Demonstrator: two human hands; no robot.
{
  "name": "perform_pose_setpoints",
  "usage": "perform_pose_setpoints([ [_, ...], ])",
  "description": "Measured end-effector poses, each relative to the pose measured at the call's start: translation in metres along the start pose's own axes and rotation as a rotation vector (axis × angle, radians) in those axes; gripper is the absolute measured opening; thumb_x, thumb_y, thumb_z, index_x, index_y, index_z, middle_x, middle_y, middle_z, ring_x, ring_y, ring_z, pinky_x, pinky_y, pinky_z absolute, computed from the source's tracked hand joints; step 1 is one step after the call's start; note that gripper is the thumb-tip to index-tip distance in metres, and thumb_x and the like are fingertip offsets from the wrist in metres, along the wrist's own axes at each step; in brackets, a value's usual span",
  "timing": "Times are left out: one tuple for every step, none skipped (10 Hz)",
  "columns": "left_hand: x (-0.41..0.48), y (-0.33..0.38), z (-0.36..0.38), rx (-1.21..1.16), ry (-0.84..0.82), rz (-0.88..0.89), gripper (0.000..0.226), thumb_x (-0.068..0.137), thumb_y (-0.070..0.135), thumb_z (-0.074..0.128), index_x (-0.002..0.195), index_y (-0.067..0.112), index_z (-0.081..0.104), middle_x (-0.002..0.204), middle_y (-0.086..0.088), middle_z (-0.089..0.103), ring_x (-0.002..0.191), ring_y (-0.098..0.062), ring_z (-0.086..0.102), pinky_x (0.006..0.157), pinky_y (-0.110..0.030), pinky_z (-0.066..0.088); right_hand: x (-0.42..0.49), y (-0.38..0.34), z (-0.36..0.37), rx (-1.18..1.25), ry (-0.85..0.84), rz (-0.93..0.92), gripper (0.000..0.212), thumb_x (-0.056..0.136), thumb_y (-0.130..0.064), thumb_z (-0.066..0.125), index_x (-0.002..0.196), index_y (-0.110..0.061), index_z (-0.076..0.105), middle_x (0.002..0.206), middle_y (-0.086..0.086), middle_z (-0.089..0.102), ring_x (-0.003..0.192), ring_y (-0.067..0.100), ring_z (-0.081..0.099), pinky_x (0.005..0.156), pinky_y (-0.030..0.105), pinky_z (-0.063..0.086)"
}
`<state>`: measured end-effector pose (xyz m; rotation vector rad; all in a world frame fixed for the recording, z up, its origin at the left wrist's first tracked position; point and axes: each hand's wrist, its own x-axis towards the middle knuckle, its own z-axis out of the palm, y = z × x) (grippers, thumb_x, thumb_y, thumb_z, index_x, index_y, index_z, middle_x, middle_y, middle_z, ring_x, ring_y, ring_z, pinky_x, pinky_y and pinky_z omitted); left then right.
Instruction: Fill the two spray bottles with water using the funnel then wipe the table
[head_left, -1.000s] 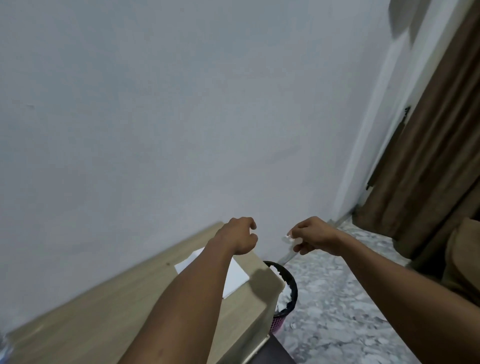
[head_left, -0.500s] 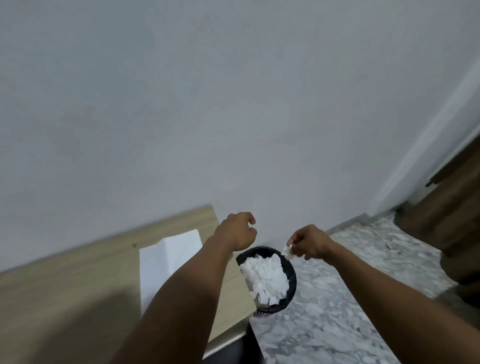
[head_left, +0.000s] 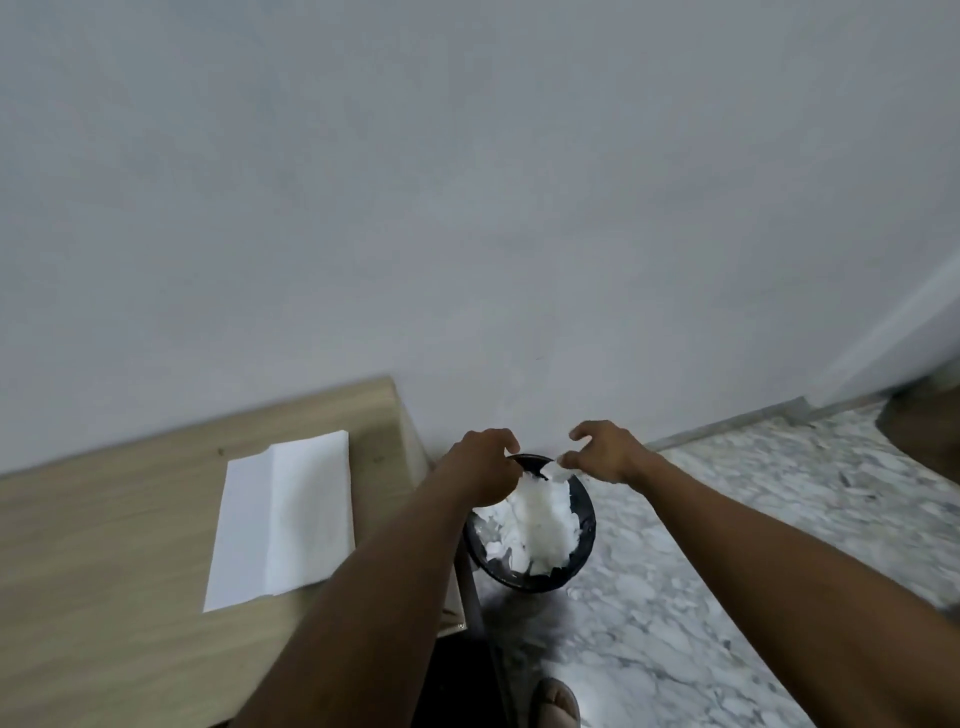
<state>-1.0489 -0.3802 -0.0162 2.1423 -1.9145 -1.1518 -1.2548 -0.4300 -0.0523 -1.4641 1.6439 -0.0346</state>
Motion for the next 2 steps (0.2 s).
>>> perform_pose_setpoints([
  [0.005,0.001,0.008,-0.002,-0.008,-0.003,0.035,0.081,0.034,0.048,0.113,0.035,0.061,0.104,0.001,0.07,0.094,-0.018,0.065,0.085,-0.035,0.054,0.006,0.005,0.0,-0.035,-0.068,0.013,0.044,0.083,-0.041,0.073,0.12,-0.019,0.061,0.11,0.007,0.066,0.098,0.024,0.064,0.067,0.027,0.048],
  [0.011,-0.003,0.016,-0.003,-0.007,0.014,0.03,0.084,0.035,0.049,0.112,0.032,0.061,0.1,-0.001,0.071,0.095,-0.019,0.065,0.087,-0.04,0.055,0.001,0.017,0.003,-0.011,-0.121,0.033,0.026,0.084,-0.034,0.07,0.104,-0.019,0.066,0.1,0.01,0.071,0.085,0.023,0.065,0.056,0.025,0.045],
])
